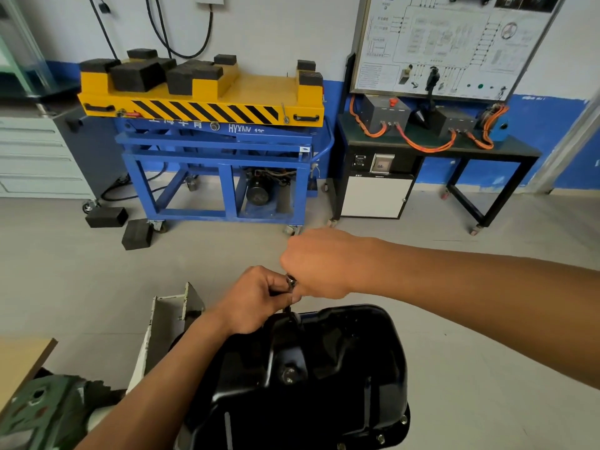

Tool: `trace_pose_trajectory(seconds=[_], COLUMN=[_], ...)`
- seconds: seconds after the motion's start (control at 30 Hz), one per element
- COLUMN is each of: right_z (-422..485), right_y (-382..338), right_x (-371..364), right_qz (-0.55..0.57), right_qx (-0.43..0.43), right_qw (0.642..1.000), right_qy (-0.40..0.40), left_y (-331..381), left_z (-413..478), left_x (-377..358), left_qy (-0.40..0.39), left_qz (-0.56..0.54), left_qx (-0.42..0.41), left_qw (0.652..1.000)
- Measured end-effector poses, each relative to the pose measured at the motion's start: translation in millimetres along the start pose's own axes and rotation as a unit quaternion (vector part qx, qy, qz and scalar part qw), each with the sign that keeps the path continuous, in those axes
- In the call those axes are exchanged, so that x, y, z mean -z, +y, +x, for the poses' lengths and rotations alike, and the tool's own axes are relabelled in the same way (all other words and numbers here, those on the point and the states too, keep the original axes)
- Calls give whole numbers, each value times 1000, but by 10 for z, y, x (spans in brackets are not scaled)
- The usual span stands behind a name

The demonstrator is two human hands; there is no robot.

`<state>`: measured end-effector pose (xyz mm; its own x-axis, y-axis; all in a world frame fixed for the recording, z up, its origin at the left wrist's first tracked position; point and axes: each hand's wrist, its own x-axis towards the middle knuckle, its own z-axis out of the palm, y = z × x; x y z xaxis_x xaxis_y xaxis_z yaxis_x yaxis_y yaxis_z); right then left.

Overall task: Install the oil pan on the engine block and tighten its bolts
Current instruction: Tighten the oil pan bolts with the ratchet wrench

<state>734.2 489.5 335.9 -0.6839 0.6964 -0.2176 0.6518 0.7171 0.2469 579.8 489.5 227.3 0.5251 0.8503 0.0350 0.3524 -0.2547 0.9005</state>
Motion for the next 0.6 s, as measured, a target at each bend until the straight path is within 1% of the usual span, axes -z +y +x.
trace_pose_trajectory(seconds=[0.1,0.17,0.23,0.3,0.43,0.5,0.6], right_z=[-9,-15,-16,-7,30,48,36], right_y=[-35,-45,-58,-88,-108,-72,52], right_x=[-18,19,72,123,104,69,35], right_qz=[97,111,73,-9,-118,-135,-95], right_qx=[-46,-53,-48,-17,62,70,46], right_qw=[994,992,996,1000,989,987,994], right_qy=[-15,-21,-30,-16,61,58,20], left_y=[-15,-43,-67,-94,-100,-102,-83], left_z=[-6,4,18,35,27,25,34], left_x=[20,26,17,11,22,22,14], left_qy=[10,8,-8,-10,25,28,35], left_qz=[25,28,22,14,17,21,-2], left_qx=[-2,-2,0,-3,-16,-13,1], left_qw=[1000,1000,1000,1000,999,999,999])
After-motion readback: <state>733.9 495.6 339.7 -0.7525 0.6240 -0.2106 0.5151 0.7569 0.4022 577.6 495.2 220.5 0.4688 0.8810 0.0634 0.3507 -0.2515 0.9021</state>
